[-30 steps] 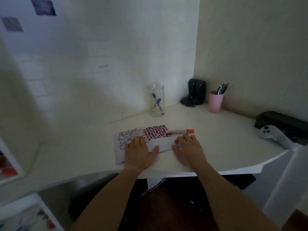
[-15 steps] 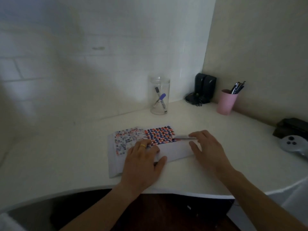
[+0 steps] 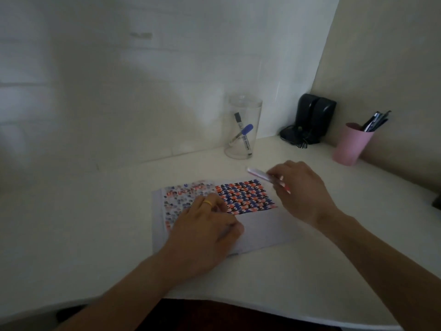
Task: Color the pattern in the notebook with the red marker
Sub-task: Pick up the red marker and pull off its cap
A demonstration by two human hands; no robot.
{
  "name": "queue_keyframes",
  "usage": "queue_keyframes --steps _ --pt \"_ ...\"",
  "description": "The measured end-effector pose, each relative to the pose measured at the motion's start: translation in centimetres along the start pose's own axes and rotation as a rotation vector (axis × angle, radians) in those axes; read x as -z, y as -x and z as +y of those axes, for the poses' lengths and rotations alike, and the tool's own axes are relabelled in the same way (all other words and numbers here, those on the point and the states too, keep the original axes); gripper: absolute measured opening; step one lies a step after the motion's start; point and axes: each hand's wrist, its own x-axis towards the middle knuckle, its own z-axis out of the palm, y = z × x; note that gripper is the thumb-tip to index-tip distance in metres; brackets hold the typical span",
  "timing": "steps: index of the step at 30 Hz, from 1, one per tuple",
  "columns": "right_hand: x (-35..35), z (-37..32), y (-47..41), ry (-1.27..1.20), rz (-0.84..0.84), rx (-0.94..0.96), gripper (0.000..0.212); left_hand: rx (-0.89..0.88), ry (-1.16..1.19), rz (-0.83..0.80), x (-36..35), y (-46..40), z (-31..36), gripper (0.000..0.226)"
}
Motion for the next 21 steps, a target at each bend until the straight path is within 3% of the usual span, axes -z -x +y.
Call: queue_keyframes --steps 5,7,14,21 --pt "-1.7 -3.5 -2.6 -0.921 -0.166 -0.413 0.028 -0.102 0.154 -0.143 1.3 -2.8 -2.4 0.032" --pt "-2.8 -3.5 -2.1 -1.151 -0.23 -0.528 0.026 -0.119 0.272 -0.181 2.0 -3.7 -3.0 0.025" --pt "-4.1 -2.7 -1.1 -1.184 -0.208 -0.522 0.019 0.017 0.261 0.128 3.2 -8.1 -5.0 0.017" --pt "-3.8 -2.7 -1.1 -1.291 -0.147 -0.48 0.019 -0.17 0.117 0.223 0.8 -7.8 -4.2 0.032"
